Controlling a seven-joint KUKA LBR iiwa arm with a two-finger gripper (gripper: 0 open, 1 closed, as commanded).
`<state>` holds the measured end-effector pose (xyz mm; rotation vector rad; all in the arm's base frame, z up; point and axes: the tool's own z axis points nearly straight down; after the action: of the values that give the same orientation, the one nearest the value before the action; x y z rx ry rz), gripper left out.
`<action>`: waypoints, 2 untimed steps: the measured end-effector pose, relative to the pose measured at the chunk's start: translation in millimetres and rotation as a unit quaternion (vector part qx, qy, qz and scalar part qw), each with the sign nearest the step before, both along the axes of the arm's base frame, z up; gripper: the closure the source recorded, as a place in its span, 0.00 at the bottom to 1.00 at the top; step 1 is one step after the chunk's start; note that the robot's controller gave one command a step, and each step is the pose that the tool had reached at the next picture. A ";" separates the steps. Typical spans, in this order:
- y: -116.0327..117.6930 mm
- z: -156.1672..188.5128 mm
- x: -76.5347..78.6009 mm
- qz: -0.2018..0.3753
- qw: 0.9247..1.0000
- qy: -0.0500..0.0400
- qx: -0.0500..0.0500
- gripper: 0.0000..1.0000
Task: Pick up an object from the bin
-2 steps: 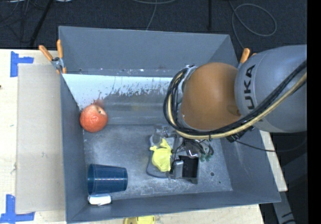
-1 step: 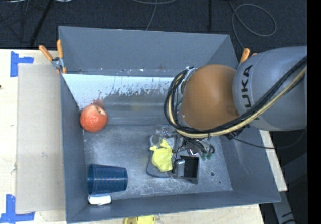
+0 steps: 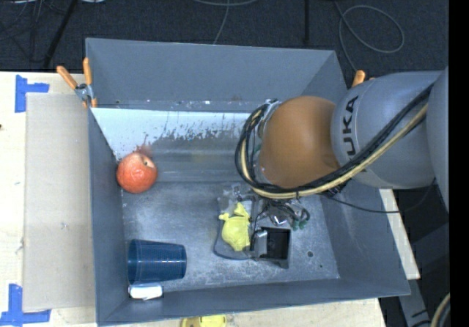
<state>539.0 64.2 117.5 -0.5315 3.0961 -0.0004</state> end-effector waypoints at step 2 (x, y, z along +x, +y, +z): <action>0.1 3.9 20.2 0.048 0.999 0.001 0.000 0.00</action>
Offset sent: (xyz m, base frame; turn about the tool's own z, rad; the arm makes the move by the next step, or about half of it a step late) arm 0.0315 0.0069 0.0174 -0.0532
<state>559.2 64.3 121.4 -0.6791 3.0692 0.0006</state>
